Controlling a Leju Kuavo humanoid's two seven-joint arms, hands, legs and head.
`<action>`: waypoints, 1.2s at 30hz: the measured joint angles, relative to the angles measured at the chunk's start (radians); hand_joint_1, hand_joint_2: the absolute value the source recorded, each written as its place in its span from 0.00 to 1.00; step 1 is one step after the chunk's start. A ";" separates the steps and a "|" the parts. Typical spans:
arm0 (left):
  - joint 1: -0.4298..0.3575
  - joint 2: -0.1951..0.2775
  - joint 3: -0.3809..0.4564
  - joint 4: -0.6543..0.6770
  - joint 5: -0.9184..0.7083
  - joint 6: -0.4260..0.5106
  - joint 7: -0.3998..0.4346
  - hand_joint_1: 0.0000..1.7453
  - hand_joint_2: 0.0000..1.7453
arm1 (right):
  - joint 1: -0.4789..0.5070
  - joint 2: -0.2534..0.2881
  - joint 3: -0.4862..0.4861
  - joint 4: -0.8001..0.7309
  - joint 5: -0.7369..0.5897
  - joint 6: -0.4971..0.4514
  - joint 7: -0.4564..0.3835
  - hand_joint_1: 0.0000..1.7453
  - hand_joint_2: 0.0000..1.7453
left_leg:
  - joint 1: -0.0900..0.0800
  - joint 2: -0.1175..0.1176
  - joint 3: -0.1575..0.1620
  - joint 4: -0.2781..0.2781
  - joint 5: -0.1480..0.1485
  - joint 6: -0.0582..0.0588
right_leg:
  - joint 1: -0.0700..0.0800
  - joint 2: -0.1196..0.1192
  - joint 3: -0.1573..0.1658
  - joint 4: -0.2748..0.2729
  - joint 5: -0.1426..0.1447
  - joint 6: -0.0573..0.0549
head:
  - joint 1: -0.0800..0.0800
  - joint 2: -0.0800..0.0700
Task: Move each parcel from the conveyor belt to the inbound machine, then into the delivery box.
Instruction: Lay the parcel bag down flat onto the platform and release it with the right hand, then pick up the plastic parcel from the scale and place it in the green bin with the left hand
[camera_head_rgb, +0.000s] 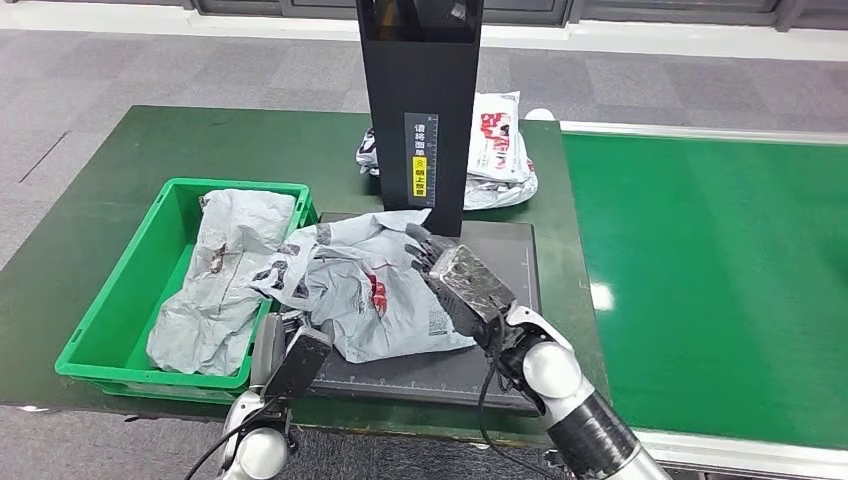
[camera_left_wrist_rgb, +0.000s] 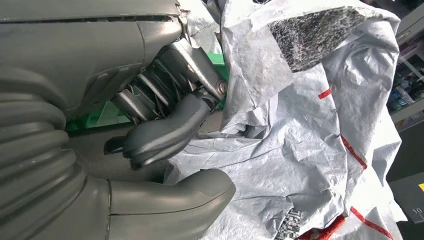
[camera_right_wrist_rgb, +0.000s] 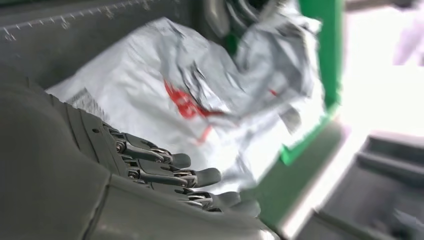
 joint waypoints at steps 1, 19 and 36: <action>0.002 -0.001 0.004 -0.003 -0.007 -0.003 0.000 1.00 1.00 | 0.024 -0.005 -0.025 -0.039 0.000 -0.005 -0.015 0.00 0.00 | 0.000 0.000 0.000 0.000 0.000 0.000 | 0.000 0.000 0.000 0.000 0.000 0.000 | 0.000 0.000; 0.014 -0.042 0.057 -0.055 -0.164 0.003 -0.006 0.47 1.00 | 0.484 0.022 -0.466 -0.605 -0.066 0.143 -0.302 0.00 0.00 | 0.000 0.001 0.000 0.000 -0.004 -0.001 | 0.000 0.000 0.000 0.000 -0.002 -0.001 | 0.000 0.000; 0.088 -0.109 0.032 -0.723 -0.608 0.359 -0.366 0.00 1.00 | 0.569 0.058 -0.511 -0.627 -0.051 0.106 -0.306 0.00 0.00 | 0.000 0.002 0.001 0.000 -0.005 0.000 | 0.000 0.001 0.001 0.000 -0.004 -0.001 | 0.000 0.000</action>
